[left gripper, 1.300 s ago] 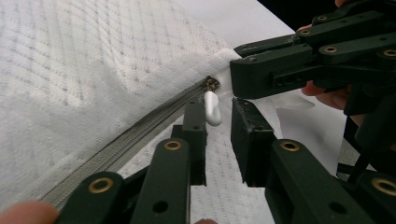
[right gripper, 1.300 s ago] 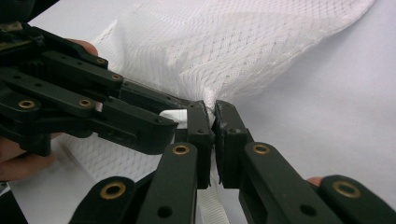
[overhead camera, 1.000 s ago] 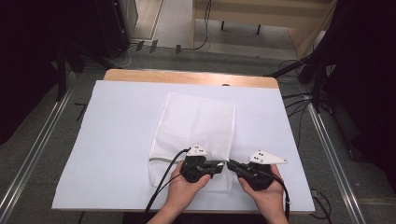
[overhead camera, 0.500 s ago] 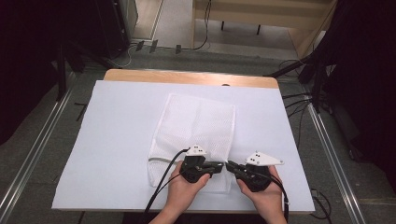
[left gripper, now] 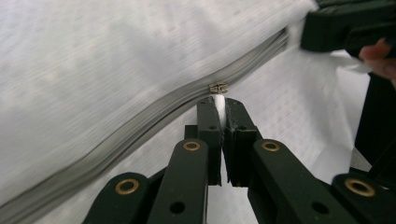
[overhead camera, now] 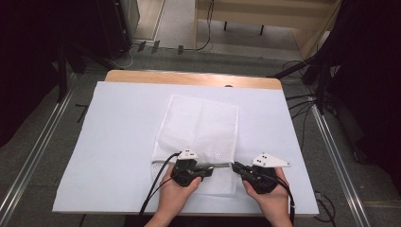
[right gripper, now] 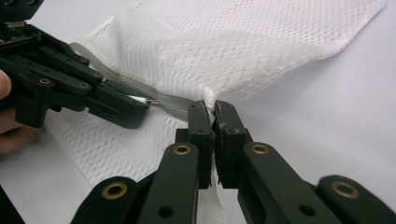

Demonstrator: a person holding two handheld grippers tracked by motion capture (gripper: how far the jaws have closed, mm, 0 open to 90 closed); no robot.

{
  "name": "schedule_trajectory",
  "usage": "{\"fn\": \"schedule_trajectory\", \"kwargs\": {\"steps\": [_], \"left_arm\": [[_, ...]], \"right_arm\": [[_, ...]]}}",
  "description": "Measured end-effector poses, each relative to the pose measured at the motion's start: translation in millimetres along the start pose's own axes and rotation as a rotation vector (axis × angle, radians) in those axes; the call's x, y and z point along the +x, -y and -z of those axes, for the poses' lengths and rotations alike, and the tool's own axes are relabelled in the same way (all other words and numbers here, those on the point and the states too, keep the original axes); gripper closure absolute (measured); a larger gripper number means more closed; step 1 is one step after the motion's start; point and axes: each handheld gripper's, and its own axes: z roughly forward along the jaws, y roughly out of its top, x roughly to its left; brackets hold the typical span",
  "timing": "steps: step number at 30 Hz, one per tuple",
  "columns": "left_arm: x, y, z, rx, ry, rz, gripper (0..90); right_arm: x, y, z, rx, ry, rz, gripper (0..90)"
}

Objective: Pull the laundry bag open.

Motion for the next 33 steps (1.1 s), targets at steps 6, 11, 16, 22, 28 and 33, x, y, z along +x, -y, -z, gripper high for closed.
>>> {"fn": "schedule_trajectory", "kwargs": {"steps": [6, 11, 16, 22, 28, 33], "left_arm": [[18.6, 12.2, 19.5, -0.004, -0.041, 0.031, 87.3], [33.2, 22.2, 40.9, -0.006, -0.076, 0.051, 87.3], [43.0, 29.2, 56.4, -0.012, -0.103, 0.069, 87.3], [52.8, 36.6, 75.0, -0.018, -0.108, 0.099, 87.3], [60.7, 43.2, 92.2, -0.021, -0.122, 0.108, 87.2], [70.6, 51.3, 107.4, -0.028, -0.139, 0.141, 87.2]], "right_arm": [[-5.8, 0.0, 2.5, -0.004, 0.018, -0.01, 88.1], [-8.5, 0.0, 3.5, -0.005, 0.033, -0.02, 88.1], [-13.4, 0.0, 6.7, -0.012, 0.045, -0.034, 88.1], [-18.8, 0.4, 9.3, -0.019, 0.056, -0.041, 88.1], [-25.3, 0.4, 12.1, -0.023, 0.073, -0.047, 88.1], [-29.8, 1.3, 13.3, -0.022, 0.077, -0.057, 88.1]]}}
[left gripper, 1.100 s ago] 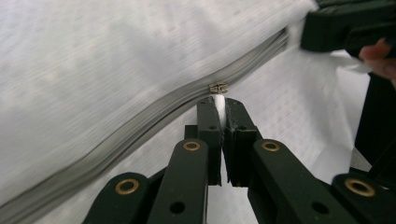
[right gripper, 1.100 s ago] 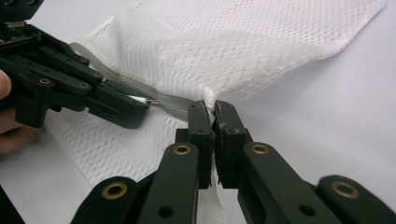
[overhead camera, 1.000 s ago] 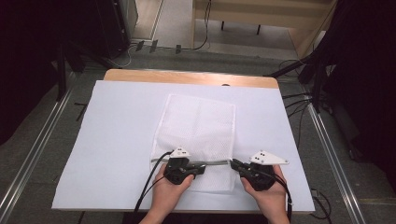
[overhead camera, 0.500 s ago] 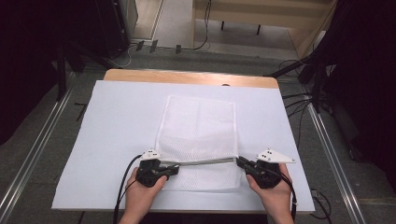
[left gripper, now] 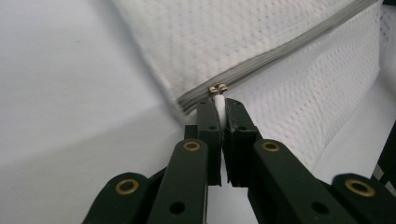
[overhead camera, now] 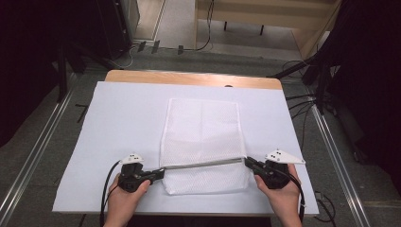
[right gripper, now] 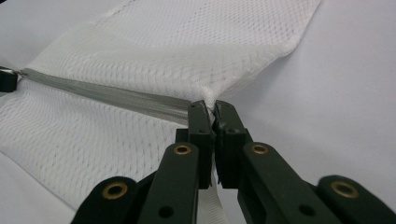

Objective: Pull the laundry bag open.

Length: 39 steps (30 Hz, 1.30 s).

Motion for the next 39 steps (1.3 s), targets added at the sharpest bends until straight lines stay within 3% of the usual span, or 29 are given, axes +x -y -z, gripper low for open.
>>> {"fn": "schedule_trajectory", "kwargs": {"steps": [7, 11, 12, 14, 16, 20, 25, 27, 28, 30, 31, 35, 39], "left_arm": [[9.7, 5.6, 10.9, -0.002, -0.013, 0.019, 87.2], [11.9, 6.6, 12.6, -0.022, 0.008, 0.014, 85.8], [12.2, 6.7, 13.2, -0.039, 0.004, 0.011, 79.7], [13.3, 6.7, 18.2, -0.105, -0.02, 0.013, 57.2], [14.3, 5.2, 26.5, -0.158, -0.013, 0.029, 44.5], [15.3, 3.3, 37.8, -0.227, -0.034, 0.006, 35.0], [22.0, 4.1, 46.4, -0.273, -0.067, 0.015, 20.2], [26.0, 5.5, 50.2, -0.286, -0.067, 0.006, 14.0], [28.4, 6.5, 53.1, -0.294, -0.065, 0.001, 12.1], [30.6, 7.0, 55.2, -0.304, -0.064, 0.0, 10.6], [32.2, 7.3, 56.9, -0.309, -0.069, 0.002, 9.5], [38.2, 8.5, 61.3, -0.321, -0.1, 0.015, 9.5], [43.2, 9.3, 65.9, -0.327, -0.14, 0.002, 9.5]], "right_arm": [[2.2, 0.2, -2.1, 0.008, -0.008, 0.011, 88.2], [2.6, 0.8, -3.8, 0.011, -0.009, 0.003, 88.1], [2.5, 0.9, -3.8, 0.011, -0.004, 0.0, 88.1], [1.4, 1.2, -3.7, 0.004, -0.002, -0.008, 88.0], [0.3, 1.6, -4.0, 0.004, -0.005, -0.013, 88.0], [-0.1, 2.6, -5.5, 0.011, -0.01, -0.012, 88.0], [-1.5, 2.8, -5.5, 0.015, -0.023, -0.024, 87.3], [-2.5, 2.6, -4.9, 0.017, -0.026, -0.041, 83.2], [-4.6, 1.9, -4.1, 0.0, -0.017, -0.057, 67.3], [-5.7, 1.6, -3.9, -0.006, -0.017, -0.066, 62.0], [-8.6, 0.9, -2.8, -0.023, 0.004, -0.083, 51.1], [-12.7, 1.5, -1.2, -0.033, 0.013, -0.102, 47.6], [-18.7, 3.1, 2.0, -0.059, 0.025, -0.098, 41.8]]}}
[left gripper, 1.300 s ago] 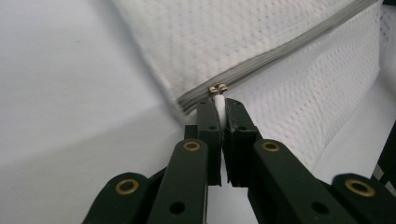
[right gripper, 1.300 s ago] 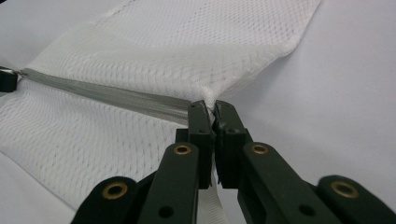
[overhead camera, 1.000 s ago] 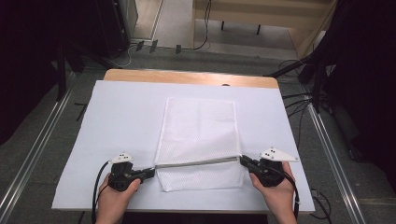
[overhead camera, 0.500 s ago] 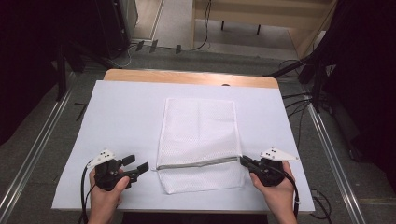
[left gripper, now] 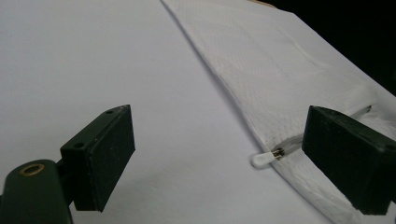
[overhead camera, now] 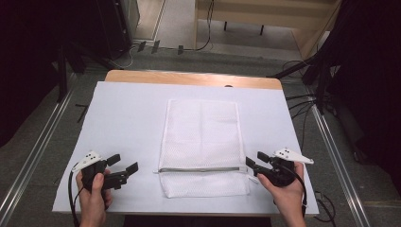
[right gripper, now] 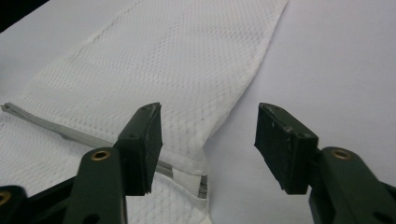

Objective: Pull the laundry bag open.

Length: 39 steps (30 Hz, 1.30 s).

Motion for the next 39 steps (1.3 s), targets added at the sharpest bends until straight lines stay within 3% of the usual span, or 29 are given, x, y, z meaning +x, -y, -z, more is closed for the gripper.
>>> {"fn": "schedule_trajectory", "kwargs": {"steps": [8, 10, 13, 17, 21, 25, 31, 35, 39], "left_arm": [[9.4, -2.3, 5.3, -0.006, -0.064, -0.097, 6.5], [14.0, -3.5, 7.2, -0.015, -0.074, -0.105, 4.5], [21.3, -4.7, 11.2, -0.034, -0.08, -0.087, 2.9], [29.9, -6.0, 17.4, -0.054, -0.101, -0.071, 2.8], [36.4, -7.6, 25.7, -0.066, -0.134, -0.082, 0.4], [41.8, -8.1, 32.3, -0.083, -0.116, -0.05, 0.0], [46.2, -8.2, 37.3, -0.098, -0.128, -0.029, 0.0], [43.0, -8.6, 34.2, -0.079, -0.137, -0.059, 0.0], [40.9, -8.9, 32.8, -0.072, -0.137, -0.072, 0.0]], "right_arm": [[-21.7, 6.2, 11.7, -0.059, 0.036, -0.002, 31.6], [-28.4, 9.8, 15.9, -0.074, 0.057, -0.002, 30.2], [-39.1, 17.0, 23.9, -0.083, 0.107, 0.015, 29.6], [-49.7, 25.1, 33.2, -0.1, 0.141, -0.002, 26.9], [-56.5, 31.5, 43.0, -0.122, 0.174, -0.002, 23.6], [-61.4, 34.6, 52.7, -0.147, 0.168, 0.02, 16.1], [-73.1, 39.1, 63.0, -0.158, 0.203, -0.014, 14.6], [-76.3, 40.2, 62.9, -0.163, 0.208, -0.035, 14.7], [-73.6, 39.9, 58.8, -0.149, 0.212, -0.018, 14.7]]}}
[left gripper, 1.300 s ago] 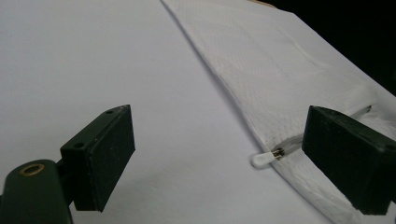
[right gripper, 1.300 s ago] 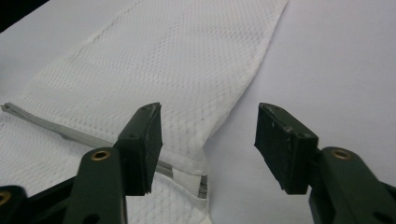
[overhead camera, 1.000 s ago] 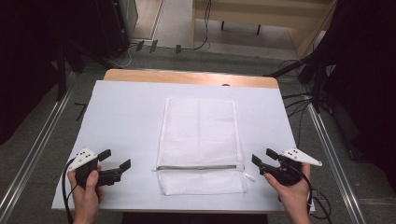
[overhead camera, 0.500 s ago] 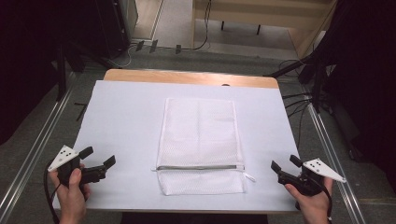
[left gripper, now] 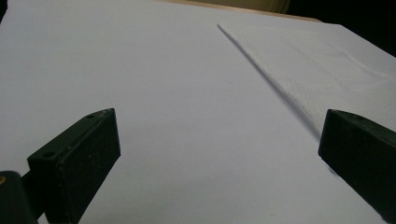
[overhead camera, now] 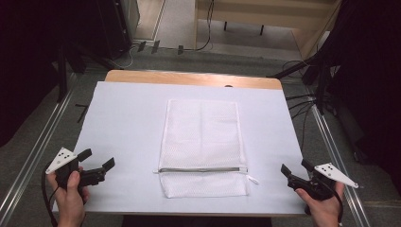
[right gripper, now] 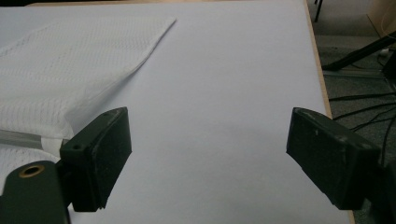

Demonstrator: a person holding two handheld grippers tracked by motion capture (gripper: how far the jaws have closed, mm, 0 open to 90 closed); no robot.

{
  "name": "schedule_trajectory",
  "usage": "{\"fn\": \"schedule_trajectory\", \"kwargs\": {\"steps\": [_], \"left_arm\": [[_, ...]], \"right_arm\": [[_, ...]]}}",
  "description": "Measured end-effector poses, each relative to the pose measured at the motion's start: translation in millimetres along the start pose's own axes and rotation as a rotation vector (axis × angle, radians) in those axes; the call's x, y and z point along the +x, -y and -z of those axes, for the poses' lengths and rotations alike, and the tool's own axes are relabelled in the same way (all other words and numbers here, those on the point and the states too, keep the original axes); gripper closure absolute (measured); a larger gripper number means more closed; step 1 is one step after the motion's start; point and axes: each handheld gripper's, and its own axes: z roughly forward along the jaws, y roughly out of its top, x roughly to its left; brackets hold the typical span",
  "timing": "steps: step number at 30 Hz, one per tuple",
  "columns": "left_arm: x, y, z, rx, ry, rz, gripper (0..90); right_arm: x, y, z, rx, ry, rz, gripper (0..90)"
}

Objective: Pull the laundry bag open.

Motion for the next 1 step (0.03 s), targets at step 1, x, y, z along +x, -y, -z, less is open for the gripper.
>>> {"fn": "schedule_trajectory", "kwargs": {"steps": [1], "left_arm": [[0.1, 0.0, 0.1, -0.001, -0.002, -0.001, 0.0]], "right_arm": [[0.5, 0.1, -0.6, 0.001, -0.001, 0.002, 14.7]]}}
